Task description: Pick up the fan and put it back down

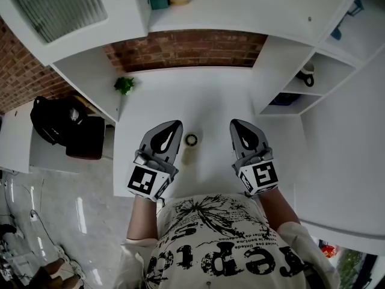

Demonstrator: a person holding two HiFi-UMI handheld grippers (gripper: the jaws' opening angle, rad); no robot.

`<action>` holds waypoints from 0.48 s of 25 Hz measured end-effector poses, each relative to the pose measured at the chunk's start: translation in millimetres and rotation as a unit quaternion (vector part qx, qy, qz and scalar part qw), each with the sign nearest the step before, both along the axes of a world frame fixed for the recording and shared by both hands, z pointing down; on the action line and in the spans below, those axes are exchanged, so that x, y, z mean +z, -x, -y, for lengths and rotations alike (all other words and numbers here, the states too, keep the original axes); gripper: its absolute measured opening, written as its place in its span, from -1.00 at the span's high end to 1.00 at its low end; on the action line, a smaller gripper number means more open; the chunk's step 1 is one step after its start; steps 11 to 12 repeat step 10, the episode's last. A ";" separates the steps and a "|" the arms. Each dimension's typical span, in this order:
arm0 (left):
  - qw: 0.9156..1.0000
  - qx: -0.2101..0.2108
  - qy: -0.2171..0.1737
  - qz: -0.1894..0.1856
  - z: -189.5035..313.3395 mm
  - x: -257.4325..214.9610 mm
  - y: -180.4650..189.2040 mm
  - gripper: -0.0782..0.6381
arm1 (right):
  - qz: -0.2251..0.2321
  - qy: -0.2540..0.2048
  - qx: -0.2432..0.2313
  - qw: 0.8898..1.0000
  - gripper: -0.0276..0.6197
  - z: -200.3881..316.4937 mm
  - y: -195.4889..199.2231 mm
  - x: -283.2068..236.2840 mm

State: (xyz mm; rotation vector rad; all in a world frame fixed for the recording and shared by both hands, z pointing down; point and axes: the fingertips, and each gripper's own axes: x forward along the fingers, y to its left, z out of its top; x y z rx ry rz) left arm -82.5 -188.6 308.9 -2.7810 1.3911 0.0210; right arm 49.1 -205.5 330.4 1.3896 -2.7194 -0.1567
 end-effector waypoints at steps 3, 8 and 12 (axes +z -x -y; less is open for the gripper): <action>1.000 -0.001 0.000 0.002 0.4 0.8 0.4 0.74 | -0.002 0.002 0.005 1.000 0.88 1.3 -1.0 2.6; 1.000 -0.001 0.000 0.005 -2.4 3.6 -0.4 0.74 | -0.007 0.003 0.000 1.000 0.88 -1.8 -1.3 4.0; 1.000 -0.001 0.001 0.006 -2.9 3.7 -1.0 0.74 | -0.005 0.003 0.000 1.000 0.87 -1.6 -1.2 3.1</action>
